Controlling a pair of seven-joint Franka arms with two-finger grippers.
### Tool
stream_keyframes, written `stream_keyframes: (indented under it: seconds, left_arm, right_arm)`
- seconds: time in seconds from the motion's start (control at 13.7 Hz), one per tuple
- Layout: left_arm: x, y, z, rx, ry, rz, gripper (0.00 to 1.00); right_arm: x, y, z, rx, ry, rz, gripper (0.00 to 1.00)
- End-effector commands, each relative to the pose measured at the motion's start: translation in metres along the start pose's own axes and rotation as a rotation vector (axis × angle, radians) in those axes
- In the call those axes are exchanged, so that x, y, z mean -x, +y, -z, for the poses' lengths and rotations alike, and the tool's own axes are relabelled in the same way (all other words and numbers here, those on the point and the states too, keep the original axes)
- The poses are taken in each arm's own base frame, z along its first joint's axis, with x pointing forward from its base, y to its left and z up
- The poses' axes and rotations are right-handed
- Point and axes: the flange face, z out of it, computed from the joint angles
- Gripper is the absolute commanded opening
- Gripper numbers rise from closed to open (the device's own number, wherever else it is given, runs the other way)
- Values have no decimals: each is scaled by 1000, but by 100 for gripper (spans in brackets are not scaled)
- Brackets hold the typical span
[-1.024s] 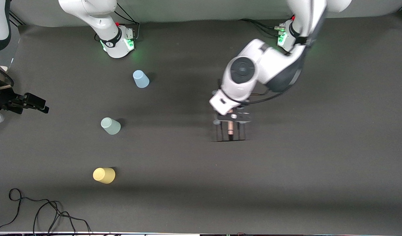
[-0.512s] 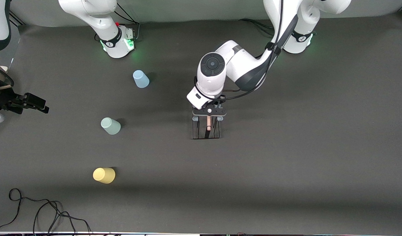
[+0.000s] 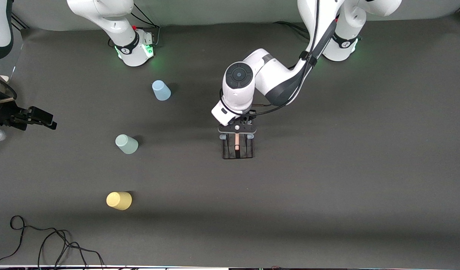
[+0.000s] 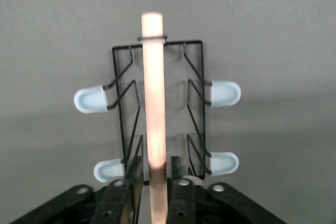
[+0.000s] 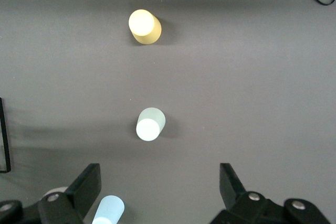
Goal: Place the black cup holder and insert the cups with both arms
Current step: 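Lift the rack by its handle with the left gripper and carry it to mid-table, then release the rack and withdraw the left gripper while the right gripper reaches the green cup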
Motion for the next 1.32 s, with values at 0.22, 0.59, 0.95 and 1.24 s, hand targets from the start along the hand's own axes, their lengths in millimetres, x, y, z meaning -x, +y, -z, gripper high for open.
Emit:
stream_keyframes:
  seconds: [0.22,0.59,0.95,1.24]
  left_arm:
    - [-46,-66,66,-26,55,57,100]
    - [-94,-226,184,-2,125,145,100]
    - [-83,-373,257,-37,133,167,100]
    - [-48,-463,277,-27,86,127,100]
  right_arm:
    - [56,-54,-29,-8,4,72,100]
    - [84,-52,-81,-2,27,87,100]
    - [76,-49,-219,8,93,85,100]
    - [71,-48,-305,19,128,84,100]
